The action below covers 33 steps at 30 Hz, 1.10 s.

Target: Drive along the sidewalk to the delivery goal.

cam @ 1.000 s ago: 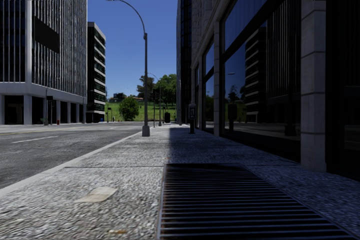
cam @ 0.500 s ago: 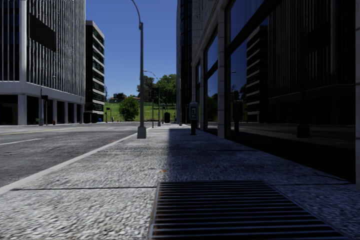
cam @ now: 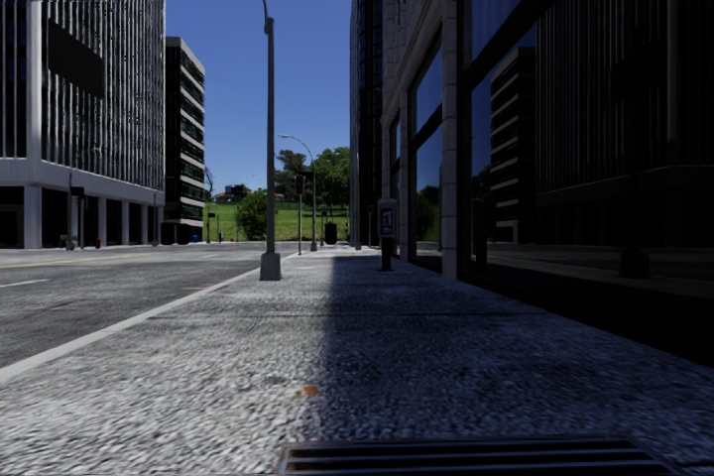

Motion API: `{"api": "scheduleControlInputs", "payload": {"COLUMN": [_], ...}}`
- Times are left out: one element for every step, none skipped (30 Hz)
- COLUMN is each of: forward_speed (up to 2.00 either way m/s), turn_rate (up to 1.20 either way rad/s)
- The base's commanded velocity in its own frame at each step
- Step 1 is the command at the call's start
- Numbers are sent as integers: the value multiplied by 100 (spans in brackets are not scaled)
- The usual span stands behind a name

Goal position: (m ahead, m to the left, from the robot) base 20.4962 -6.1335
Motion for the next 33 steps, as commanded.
{"api": "scheduleControlInputs", "payload": {"forward_speed": [200, 200, 200, 200, 200, 200, 200, 200, 200, 200, 200, 200, 200, 200, 200, 200, 200, 200, 200, 200, 200, 200, 200, 200, 200, 200, 200, 200, 200, 200, 200, 200, 200], "turn_rate": [0, 0, 0, 0, 0, 0, 0, 0, 0, 0, 0, 0, 0, 16, 31, 37, 37, 38, 39, 39, 39, 39, 39, 39, 39, 39, 39, 39, 39, 39, 39, 39, 39]}}
